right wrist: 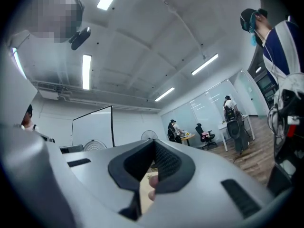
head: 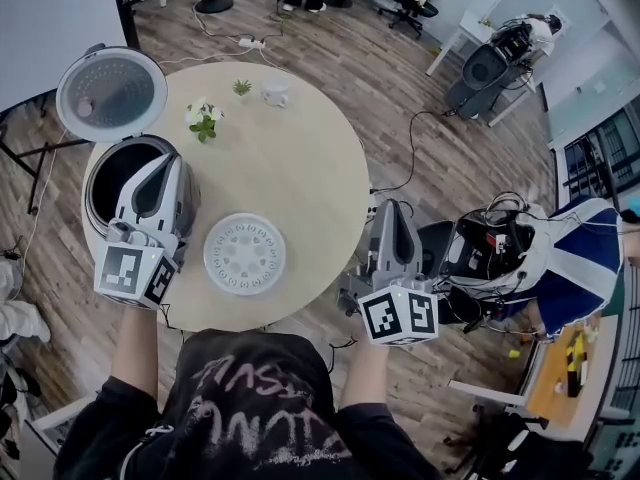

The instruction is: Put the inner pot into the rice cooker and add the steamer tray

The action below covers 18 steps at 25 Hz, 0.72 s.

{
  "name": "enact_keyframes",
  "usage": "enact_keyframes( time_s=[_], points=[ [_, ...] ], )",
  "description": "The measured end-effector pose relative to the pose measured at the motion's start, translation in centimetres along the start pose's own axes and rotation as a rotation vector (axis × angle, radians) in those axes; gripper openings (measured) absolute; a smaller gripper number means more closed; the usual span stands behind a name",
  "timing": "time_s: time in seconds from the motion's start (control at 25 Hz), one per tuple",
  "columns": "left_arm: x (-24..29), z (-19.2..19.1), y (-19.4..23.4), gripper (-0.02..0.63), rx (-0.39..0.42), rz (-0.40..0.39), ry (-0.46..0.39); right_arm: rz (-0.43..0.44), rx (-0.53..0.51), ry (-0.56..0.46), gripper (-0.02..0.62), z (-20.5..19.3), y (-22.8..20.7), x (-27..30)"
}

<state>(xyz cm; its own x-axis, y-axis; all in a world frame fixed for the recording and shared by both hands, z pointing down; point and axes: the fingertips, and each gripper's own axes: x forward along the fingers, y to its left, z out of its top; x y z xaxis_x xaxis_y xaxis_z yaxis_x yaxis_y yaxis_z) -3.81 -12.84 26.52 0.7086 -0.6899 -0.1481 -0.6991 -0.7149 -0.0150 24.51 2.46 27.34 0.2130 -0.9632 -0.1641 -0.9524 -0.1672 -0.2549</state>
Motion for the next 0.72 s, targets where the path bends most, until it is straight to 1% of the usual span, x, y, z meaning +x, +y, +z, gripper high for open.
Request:
enact_keyframes(
  time_s=[0.08,0.16,0.24,0.32,0.48,0.64,0.72],
  points=[
    [-0.9,-0.8,-0.4,0.010,0.017,-0.006,0.030,0.002,-0.042,0.029,0.005,-0.9,-0.1,-0.8],
    [-1.9,-2.4,-0.5,0.011,0.035,0.000,0.059,-0.007,-0.057,0.062,0.005,-2.4,-0.4,-1.6],
    [-2.9,-3.8,-0.5,0.011,0.018,0.012,0.079,-0.020,-0.046,0.093,0.003,-4.0,-0.9,-2.4],
    [-3.7,-4.5,-0.6,0.011,0.008,0.025,0.085,-0.015,-0.041,0.114,0.004,-5.1,-1.2,-2.8],
    [-4.0,-4.3,-0.9,0.011,0.024,0.033,0.082,0.010,-0.050,0.129,0.005,-5.2,-0.9,-2.5],
    [-4.4,-4.4,-1.6,0.011,0.033,0.034,0.100,0.047,-0.066,0.138,0.007,-5.3,-0.4,-2.4],
    [-4.6,-5.0,-1.7,0.012,0.028,0.038,0.108,0.063,-0.071,0.143,0.033,-5.7,-0.3,-2.4]
  ],
)
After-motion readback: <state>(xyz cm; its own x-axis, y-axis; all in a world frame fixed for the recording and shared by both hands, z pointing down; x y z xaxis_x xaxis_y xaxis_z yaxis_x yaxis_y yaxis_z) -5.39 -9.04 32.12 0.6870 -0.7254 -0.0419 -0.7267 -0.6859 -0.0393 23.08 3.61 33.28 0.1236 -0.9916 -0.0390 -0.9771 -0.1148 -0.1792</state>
